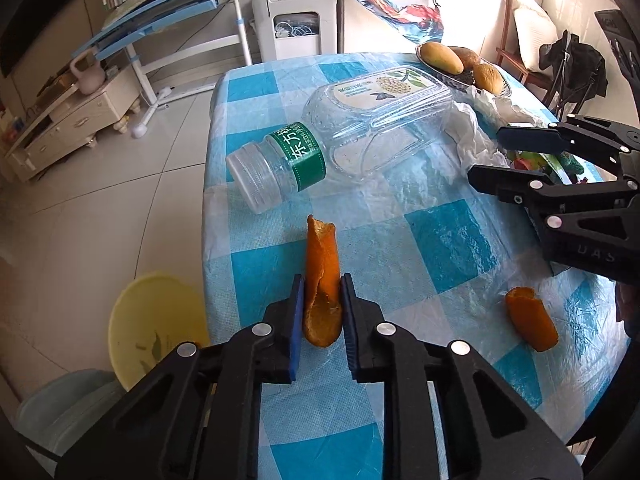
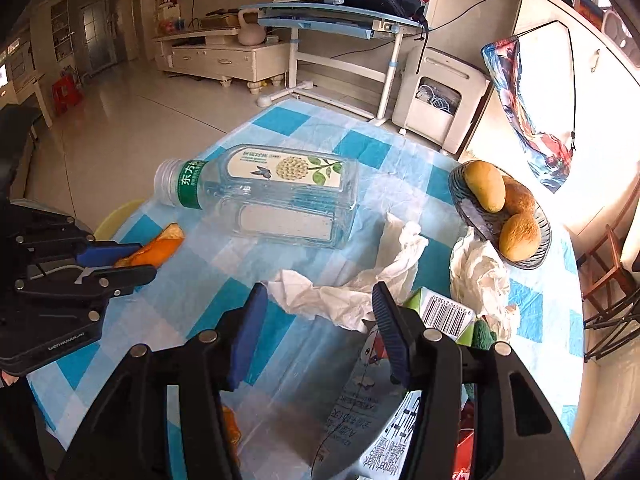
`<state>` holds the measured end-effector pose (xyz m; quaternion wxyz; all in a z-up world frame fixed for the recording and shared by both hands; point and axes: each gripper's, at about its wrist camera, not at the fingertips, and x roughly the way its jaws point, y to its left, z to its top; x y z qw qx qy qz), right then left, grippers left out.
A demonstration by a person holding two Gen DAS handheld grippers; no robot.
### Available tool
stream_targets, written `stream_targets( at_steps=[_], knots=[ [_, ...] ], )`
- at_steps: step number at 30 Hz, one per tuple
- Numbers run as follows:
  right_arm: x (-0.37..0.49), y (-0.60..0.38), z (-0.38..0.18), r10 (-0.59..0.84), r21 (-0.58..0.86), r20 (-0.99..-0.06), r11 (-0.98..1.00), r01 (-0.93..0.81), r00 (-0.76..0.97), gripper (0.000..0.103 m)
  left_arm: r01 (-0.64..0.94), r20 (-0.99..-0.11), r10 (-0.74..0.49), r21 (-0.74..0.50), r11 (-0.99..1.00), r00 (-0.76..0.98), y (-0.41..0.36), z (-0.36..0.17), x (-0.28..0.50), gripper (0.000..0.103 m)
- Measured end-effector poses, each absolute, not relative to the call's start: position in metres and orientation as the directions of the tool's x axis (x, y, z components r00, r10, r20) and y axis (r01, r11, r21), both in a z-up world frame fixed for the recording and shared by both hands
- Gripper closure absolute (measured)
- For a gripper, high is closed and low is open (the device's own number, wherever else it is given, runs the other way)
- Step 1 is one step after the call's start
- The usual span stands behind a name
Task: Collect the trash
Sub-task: 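Grasp the long orange peel with the left tool while the right tool moves to a white tissue, then grasp the crumpled white tissue with the right tool while the left tool holds the peel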
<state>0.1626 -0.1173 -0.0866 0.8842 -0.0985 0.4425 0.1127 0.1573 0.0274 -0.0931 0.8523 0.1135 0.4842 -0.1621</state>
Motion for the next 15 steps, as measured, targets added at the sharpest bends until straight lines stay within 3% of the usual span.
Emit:
stream_targets(
  at_steps=[2, 3, 10, 12, 15],
  knots=[
    [0.165, -0.121, -0.093, 0.135, -0.035, -0.826, 0.957, -0.288, 0.548, 0.094, 0.387, -0.858, -0.171, 0.035, 0.921, 0.484, 0.029, -0.090, 0.156, 0.088],
    [0.163, -0.121, -0.091, 0.169, 0.001, -0.821, 0.956, -0.294, 0.546, 0.099, 0.387, -0.856, -0.176, 0.031, 0.922, 0.487, 0.031, -0.088, 0.156, 0.088],
    [0.121, -0.131, -0.048, 0.563, 0.433, -0.635, 0.826, -0.359, 0.529, 0.100, 0.363, -0.840, -0.254, -0.074, 0.929, 0.479, 0.047, -0.075, 0.157, 0.089],
    [0.114, -0.133, -0.046, 0.582, 0.461, -0.617, 0.813, -0.356, 0.529, 0.100, 0.356, -0.837, -0.262, -0.087, 0.931, 0.480, 0.051, -0.073, 0.155, 0.089],
    [0.113, -0.134, -0.047, 0.475, 0.355, -0.671, 0.880, -0.315, 0.569, 0.100, 0.336, -0.842, -0.246, -0.082, 0.938, 0.481, 0.054, -0.076, 0.154, 0.089]
  ],
)
